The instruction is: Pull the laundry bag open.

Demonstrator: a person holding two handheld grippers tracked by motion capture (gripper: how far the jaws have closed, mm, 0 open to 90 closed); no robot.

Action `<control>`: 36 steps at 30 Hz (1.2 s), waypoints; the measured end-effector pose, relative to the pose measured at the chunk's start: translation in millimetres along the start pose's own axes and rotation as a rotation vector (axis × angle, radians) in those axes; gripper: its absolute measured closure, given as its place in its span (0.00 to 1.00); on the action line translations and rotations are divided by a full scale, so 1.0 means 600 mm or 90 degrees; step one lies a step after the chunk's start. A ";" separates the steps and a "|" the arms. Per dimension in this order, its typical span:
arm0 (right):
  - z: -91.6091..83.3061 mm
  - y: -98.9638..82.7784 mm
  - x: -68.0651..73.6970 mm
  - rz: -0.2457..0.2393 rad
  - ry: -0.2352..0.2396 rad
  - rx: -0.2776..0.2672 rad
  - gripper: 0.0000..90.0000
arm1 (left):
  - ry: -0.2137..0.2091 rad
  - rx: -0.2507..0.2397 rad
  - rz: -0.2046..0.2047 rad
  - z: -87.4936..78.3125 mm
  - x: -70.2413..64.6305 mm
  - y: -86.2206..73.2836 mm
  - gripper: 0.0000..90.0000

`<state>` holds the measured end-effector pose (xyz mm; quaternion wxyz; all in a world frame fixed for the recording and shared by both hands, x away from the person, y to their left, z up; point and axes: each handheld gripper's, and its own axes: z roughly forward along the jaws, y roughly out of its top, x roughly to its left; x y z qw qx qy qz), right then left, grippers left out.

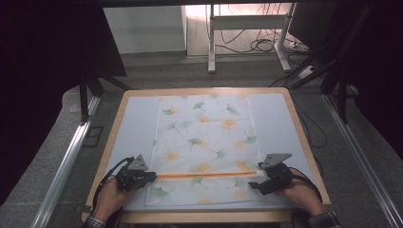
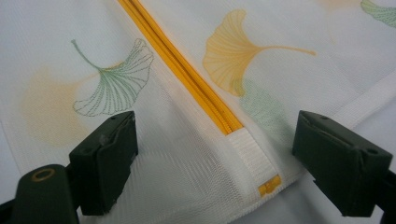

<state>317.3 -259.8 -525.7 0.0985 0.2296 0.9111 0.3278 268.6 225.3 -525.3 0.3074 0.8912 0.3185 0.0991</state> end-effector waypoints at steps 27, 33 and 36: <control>0.000 0.001 0.001 0.000 -0.003 0.000 0.16 | 0.005 -0.022 -0.035 -0.016 0.016 -0.019 0.79; 0.002 0.009 0.002 0.014 0.002 0.016 0.11 | 0.017 -0.034 -0.041 -0.012 0.012 -0.011 0.54; 0.002 0.014 0.003 0.023 -0.004 0.016 0.09 | 0.020 -0.044 -0.044 -0.012 0.010 -0.007 0.44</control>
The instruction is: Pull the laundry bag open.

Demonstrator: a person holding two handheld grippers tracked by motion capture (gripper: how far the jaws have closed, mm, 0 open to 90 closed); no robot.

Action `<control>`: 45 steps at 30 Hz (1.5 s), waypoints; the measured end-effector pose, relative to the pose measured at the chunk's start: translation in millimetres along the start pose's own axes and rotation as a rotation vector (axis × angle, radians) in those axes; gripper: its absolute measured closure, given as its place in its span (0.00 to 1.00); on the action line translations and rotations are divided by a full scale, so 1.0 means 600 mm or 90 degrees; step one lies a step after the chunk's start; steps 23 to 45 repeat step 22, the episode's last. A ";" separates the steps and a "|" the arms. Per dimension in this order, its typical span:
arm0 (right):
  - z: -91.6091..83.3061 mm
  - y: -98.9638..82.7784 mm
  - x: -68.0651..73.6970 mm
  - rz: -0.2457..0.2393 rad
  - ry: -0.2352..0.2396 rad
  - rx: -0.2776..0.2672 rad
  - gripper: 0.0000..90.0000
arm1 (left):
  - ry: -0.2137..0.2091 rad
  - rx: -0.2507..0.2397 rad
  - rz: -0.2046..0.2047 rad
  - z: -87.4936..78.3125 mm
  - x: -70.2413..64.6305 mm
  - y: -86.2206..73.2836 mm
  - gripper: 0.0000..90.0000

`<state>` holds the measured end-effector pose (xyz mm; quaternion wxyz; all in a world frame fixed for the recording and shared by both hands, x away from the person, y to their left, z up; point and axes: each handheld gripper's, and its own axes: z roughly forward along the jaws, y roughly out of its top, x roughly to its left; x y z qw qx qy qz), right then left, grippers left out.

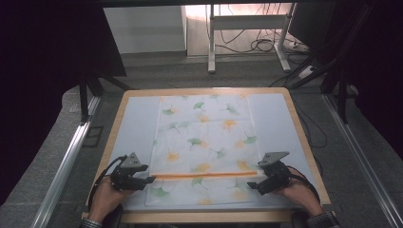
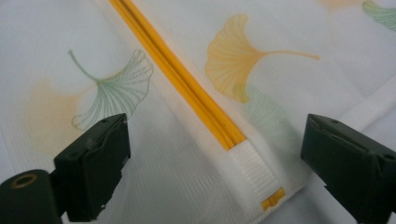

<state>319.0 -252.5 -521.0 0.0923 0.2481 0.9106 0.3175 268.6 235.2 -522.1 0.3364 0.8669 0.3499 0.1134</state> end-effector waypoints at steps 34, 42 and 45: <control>-0.061 -0.013 0.016 0.052 -0.072 -0.071 0.03 | 0.078 -0.044 -0.051 -0.038 0.006 -0.045 0.02; -0.061 -0.013 0.016 0.052 -0.072 -0.071 0.03 | 0.078 -0.044 -0.051 -0.038 0.006 -0.045 0.02; -0.061 -0.013 0.016 0.052 -0.072 -0.071 0.03 | 0.078 -0.044 -0.051 -0.038 0.006 -0.045 0.02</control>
